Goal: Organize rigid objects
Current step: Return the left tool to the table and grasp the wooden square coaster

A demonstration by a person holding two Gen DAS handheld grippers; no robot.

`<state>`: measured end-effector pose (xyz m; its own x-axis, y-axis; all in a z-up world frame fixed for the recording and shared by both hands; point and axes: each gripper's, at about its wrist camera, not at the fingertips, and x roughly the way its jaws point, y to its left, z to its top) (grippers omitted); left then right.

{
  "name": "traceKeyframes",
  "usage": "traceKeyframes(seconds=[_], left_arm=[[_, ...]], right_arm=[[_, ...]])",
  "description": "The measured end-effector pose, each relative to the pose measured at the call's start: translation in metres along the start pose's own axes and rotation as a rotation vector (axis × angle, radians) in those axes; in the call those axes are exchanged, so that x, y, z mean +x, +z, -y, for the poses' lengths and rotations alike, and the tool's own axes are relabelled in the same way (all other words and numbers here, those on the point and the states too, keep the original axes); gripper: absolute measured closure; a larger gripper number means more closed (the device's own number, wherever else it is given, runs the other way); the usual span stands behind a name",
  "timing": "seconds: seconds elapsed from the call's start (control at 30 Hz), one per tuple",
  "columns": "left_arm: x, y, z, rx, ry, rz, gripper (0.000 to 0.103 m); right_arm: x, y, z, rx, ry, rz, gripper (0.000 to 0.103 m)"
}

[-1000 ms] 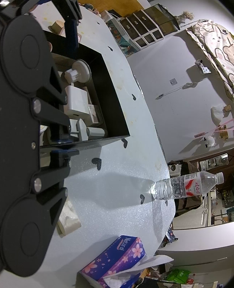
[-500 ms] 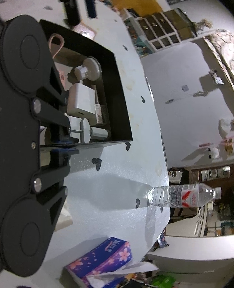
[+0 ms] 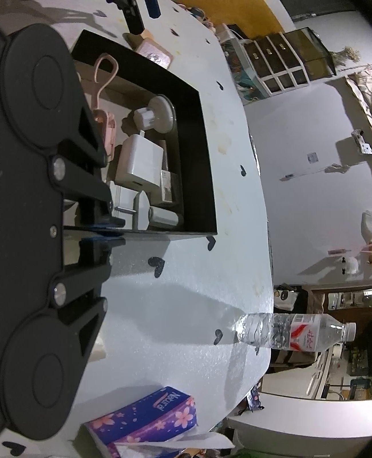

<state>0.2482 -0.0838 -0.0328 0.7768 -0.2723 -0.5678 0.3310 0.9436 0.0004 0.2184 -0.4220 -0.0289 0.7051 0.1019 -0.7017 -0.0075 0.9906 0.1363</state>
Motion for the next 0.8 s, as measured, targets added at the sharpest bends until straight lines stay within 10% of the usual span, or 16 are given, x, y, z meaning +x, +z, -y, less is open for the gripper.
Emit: traceKeyframes(seconds=[0.8], left_arm=[[0.066, -0.015, 0.05, 0.298, 0.191, 0.021, 0.017]], right_arm=[[0.004, 0.008, 0.001, -0.026, 0.013, -0.058, 0.096]])
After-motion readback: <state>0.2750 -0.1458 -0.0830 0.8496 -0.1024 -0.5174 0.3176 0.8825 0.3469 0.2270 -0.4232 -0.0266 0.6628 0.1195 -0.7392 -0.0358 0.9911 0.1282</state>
